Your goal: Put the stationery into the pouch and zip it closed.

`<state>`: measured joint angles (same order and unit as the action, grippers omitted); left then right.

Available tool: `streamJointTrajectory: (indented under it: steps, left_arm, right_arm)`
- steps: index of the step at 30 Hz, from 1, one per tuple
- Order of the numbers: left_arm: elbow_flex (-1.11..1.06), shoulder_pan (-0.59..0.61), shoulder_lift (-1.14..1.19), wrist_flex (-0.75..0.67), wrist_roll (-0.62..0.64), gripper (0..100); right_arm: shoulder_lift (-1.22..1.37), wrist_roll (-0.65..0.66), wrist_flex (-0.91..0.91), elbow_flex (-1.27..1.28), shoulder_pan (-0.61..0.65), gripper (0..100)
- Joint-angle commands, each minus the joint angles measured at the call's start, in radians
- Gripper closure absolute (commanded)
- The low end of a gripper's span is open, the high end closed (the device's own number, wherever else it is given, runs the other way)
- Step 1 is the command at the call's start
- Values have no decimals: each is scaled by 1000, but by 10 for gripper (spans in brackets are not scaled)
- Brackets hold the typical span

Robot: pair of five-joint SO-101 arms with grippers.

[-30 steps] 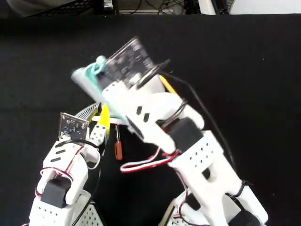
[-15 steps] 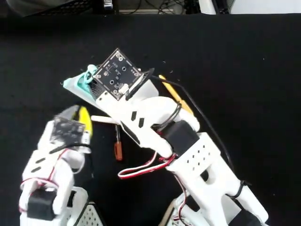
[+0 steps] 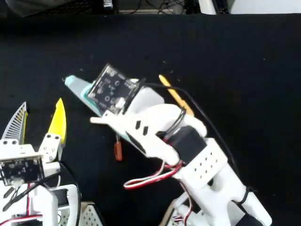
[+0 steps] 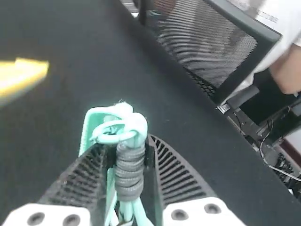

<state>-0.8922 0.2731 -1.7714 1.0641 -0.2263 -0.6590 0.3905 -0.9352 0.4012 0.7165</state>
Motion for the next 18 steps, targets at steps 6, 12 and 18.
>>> streamJointTrajectory:
  steps: [6, 12, 18]
  left_arm:
    - [355, -117, 313, 244, -74, 744]
    - [711, -182, 577, 506, -83, 744]
    - [868, -328, 637, 697, -133, 743]
  right_arm:
    - [-28, 32, -107, 21, 132, 986]
    - [-191, 32, -186, 22, 149, 986]
    - [-298, 32, -252, 22, 98, 986]
